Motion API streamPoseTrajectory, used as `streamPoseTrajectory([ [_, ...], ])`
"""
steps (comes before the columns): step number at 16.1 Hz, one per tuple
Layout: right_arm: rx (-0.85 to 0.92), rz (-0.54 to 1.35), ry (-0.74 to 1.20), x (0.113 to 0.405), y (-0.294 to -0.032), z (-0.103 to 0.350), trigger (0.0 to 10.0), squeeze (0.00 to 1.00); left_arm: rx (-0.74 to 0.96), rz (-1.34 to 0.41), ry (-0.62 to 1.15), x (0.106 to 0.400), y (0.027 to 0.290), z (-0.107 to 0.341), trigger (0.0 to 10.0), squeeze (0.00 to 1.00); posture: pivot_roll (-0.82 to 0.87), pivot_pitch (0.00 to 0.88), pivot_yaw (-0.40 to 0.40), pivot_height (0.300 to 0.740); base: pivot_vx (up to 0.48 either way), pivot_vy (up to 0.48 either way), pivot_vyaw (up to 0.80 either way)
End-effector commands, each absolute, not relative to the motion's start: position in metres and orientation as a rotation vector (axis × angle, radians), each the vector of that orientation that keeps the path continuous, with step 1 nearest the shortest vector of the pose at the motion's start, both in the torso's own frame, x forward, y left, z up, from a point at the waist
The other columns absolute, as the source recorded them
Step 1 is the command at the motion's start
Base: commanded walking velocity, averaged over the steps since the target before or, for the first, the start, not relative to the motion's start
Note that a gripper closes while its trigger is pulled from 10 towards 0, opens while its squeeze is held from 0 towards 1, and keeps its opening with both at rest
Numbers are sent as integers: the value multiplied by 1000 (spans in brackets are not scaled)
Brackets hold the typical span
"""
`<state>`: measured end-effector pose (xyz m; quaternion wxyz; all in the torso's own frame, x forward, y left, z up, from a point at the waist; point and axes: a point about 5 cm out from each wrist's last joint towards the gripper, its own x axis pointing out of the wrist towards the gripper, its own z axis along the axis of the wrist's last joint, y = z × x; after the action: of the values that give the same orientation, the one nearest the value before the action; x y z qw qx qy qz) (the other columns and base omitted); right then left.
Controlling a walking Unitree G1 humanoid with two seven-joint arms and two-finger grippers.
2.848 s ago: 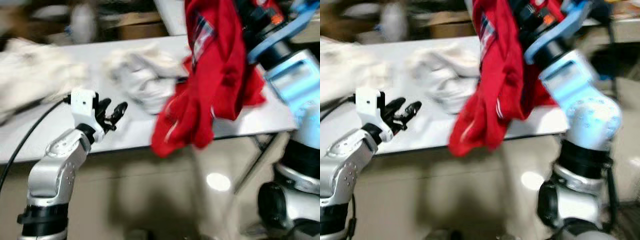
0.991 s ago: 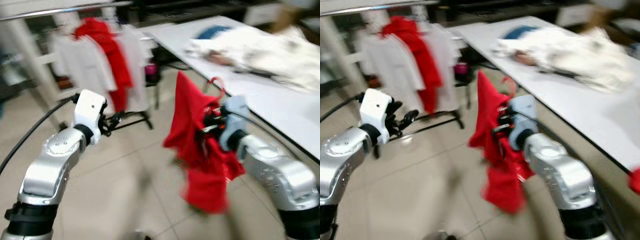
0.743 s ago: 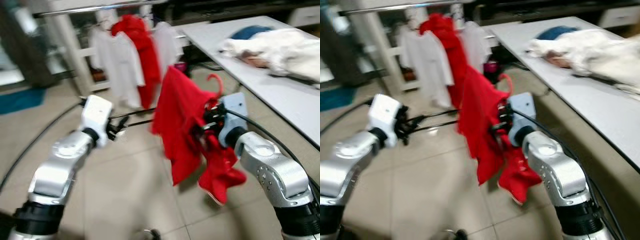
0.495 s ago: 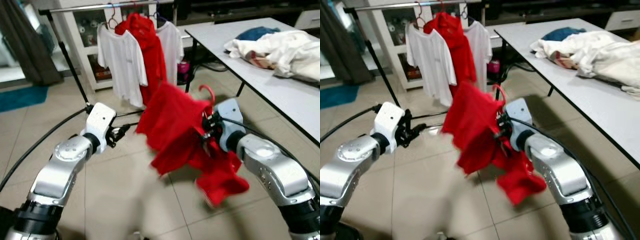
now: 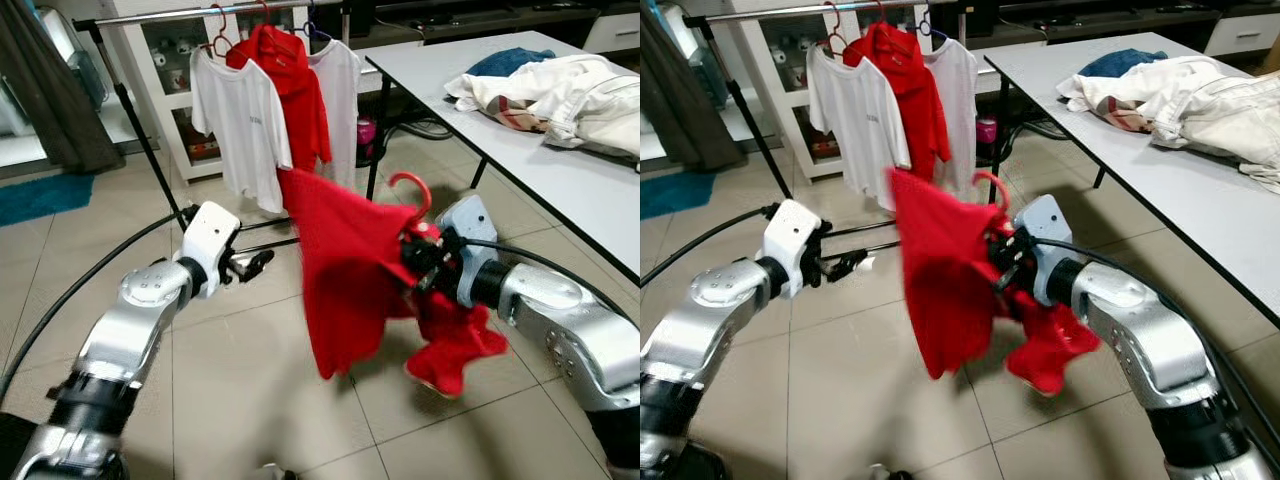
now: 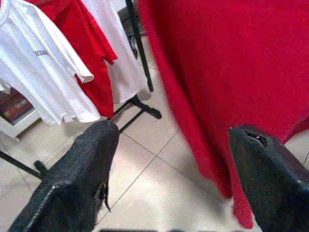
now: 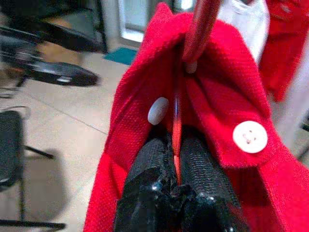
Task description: Hang hanger
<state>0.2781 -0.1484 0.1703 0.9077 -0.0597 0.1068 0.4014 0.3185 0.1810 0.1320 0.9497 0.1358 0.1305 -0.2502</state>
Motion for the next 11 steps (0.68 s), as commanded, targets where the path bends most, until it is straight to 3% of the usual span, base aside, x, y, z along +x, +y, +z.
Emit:
streamPoseTrajectory([
  [1, -81, 898, 163, 273, -145, 186, 10000, 0, 219, -519, 238, 325, 178, 136, 10000, 0, -157, 24, 66, 740, 0, 0, 0],
  [2, -41, 956, 144, 268, -143, 192, 10000, 0, 174, -553, 232, 330, 169, 132, 10000, 0, -163, 24, 70, 740, 0, 0, 0],
  [6, 2, 1031, 126, 260, -143, 199, 10000, 0, 307, -488, 259, 345, 166, 118, 10000, 0, -171, 28, 79, 740, 0, 0, 0],
  [7, 7, 1033, 128, 258, -145, 199, 10000, 0, 334, -460, 254, 348, 168, 116, 6471, 0, -171, 29, 82, 740, 0, 0, 0],
  [8, 16, 1030, 125, 258, -146, 199, 10000, 0, 317, -442, 235, 348, 168, 117, 0, 0, -171, 30, 83, 740, 0, 0, 0],
  [11, 35, 1031, 121, 256, -147, 201, 10000, 0, 272, -442, 180, 351, 165, 119, 0, 0, -170, 30, 82, 740, 0, 0, 0],
])
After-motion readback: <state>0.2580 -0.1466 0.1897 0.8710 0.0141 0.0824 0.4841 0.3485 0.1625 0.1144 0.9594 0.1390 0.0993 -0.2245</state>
